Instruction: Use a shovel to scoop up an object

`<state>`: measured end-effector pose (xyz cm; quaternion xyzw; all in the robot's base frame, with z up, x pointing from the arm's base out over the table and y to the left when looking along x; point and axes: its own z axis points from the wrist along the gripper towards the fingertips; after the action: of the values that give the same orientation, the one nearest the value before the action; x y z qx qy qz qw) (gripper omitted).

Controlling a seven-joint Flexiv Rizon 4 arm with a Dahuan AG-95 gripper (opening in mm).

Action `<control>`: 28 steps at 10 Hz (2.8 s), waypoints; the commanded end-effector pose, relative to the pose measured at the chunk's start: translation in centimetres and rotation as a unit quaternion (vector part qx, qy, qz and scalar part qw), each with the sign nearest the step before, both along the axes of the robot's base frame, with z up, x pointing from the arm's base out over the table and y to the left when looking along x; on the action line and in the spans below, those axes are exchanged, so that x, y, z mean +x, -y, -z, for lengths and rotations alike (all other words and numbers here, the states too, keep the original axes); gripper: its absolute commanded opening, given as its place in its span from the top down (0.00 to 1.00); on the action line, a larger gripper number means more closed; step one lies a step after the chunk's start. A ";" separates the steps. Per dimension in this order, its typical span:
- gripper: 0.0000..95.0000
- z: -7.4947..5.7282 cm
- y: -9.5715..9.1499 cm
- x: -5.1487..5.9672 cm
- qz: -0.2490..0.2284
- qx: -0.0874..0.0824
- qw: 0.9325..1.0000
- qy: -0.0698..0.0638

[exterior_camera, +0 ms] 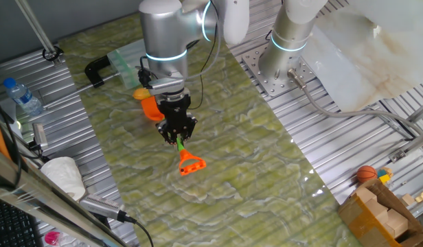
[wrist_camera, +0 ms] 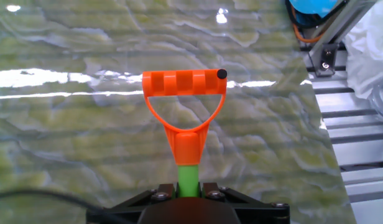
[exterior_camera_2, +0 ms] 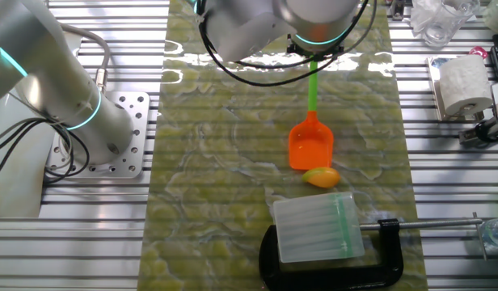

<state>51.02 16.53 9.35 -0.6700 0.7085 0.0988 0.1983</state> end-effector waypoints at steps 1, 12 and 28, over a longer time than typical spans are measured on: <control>1.00 0.4 0.5 0.3 -0.009 -0.003 1.000 0.006; 1.00 0.4 2.9 0.3 -0.041 -0.001 0.999 0.011; 1.00 1.0 4.5 1.1 -0.042 -0.041 0.998 -0.032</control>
<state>51.94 11.96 8.52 -0.7034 0.6881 0.0989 0.1483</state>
